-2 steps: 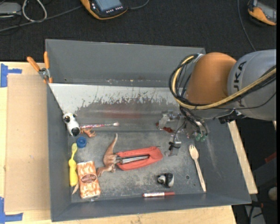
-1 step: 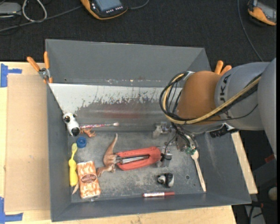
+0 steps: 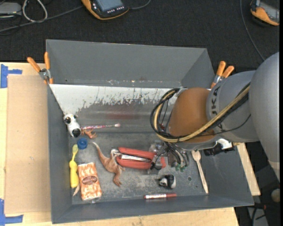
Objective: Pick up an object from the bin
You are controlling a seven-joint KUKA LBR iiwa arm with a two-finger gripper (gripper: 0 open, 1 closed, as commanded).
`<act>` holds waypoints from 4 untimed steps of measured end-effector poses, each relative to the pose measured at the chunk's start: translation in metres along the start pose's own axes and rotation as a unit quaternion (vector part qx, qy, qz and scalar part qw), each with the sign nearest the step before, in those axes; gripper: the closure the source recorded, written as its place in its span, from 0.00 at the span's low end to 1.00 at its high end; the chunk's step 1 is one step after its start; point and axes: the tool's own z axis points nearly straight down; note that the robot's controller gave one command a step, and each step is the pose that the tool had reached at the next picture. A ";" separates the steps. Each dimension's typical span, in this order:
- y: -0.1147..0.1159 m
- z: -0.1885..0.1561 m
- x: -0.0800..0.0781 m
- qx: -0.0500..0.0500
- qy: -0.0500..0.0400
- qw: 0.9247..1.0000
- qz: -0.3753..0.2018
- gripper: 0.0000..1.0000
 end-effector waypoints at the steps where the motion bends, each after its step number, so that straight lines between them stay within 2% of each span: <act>1: 0.000 0.000 0.000 0.000 0.000 1.000 0.000 1.00; 2: 0.008 -0.056 -0.006 0.001 0.004 1.000 0.014 1.00; 3: 0.014 -0.103 -0.004 0.001 0.005 1.000 0.005 1.00; 4: 0.016 -0.038 -0.038 -0.001 0.001 0.999 0.036 1.00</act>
Offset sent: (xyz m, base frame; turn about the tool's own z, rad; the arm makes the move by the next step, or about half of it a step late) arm 0.0236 0.0208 0.1578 0.0701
